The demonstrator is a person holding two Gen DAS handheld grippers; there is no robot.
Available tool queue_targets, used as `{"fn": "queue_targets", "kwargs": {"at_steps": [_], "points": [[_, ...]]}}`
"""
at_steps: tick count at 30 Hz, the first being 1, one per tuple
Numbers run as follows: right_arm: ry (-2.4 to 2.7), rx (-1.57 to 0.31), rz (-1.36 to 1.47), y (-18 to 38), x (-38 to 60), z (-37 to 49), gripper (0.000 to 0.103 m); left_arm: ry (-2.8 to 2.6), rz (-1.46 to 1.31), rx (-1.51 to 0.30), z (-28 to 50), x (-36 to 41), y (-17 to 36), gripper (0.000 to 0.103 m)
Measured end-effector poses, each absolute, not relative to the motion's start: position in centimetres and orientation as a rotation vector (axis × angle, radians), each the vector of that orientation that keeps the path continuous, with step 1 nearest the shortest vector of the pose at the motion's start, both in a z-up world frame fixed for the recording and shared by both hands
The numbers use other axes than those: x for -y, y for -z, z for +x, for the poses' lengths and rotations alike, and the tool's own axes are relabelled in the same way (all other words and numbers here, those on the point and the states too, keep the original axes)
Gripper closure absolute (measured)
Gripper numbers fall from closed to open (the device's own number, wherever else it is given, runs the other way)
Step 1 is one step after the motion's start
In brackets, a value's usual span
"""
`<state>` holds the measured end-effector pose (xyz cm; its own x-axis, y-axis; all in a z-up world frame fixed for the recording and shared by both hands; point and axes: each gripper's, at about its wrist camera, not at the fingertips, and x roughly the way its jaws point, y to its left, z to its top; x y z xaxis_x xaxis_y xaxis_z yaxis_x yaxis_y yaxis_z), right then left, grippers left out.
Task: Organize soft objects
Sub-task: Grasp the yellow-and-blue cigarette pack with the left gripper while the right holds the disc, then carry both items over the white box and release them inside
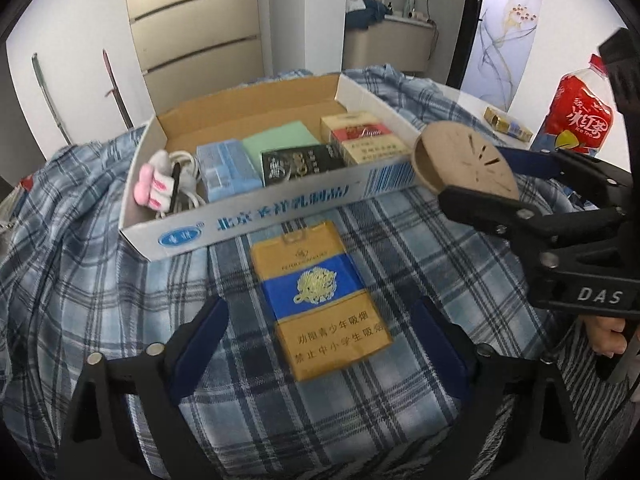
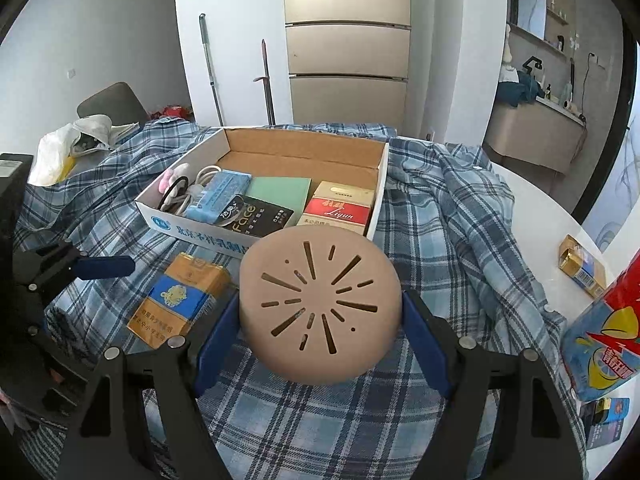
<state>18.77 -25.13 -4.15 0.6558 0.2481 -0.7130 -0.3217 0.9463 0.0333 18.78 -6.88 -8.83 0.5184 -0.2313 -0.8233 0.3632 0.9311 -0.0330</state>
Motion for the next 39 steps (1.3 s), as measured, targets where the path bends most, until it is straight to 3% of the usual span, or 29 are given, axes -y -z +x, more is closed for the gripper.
{"fn": "queue_targets", "kwargs": {"at_steps": [11,16,21,23,24,29,39], "points": [[-0.317,-0.807,-0.099,4.3,25.1,18.9,0.025,0.341,0.106,-1.016,19.6,6.0,9.5,0.016],[-0.316,-0.81,-0.098,4.3,25.0,18.9,0.025,0.313,0.111,-1.049,19.8,5.7,10.0,0.032],[-0.318,-0.811,-0.098,4.3,25.0,18.9,0.025,0.315,0.121,-1.046,19.9,5.9,10.1,0.035],[-0.316,-0.813,-0.1,4.4,25.0,19.0,0.025,0.307,0.121,-1.042,20.0,5.9,10.1,0.046],[-0.315,-0.813,-0.1,4.4,25.0,19.0,0.025,0.304,0.117,-1.037,20.0,5.8,10.1,0.047],[-0.32,-0.808,-0.099,4.3,25.0,18.9,0.025,0.321,0.072,-1.005,19.8,5.2,9.5,0.048],[-0.36,-0.767,-0.088,3.7,25.0,18.3,0.025,0.315,0.049,-0.754,17.2,4.3,5.5,0.049]]}}
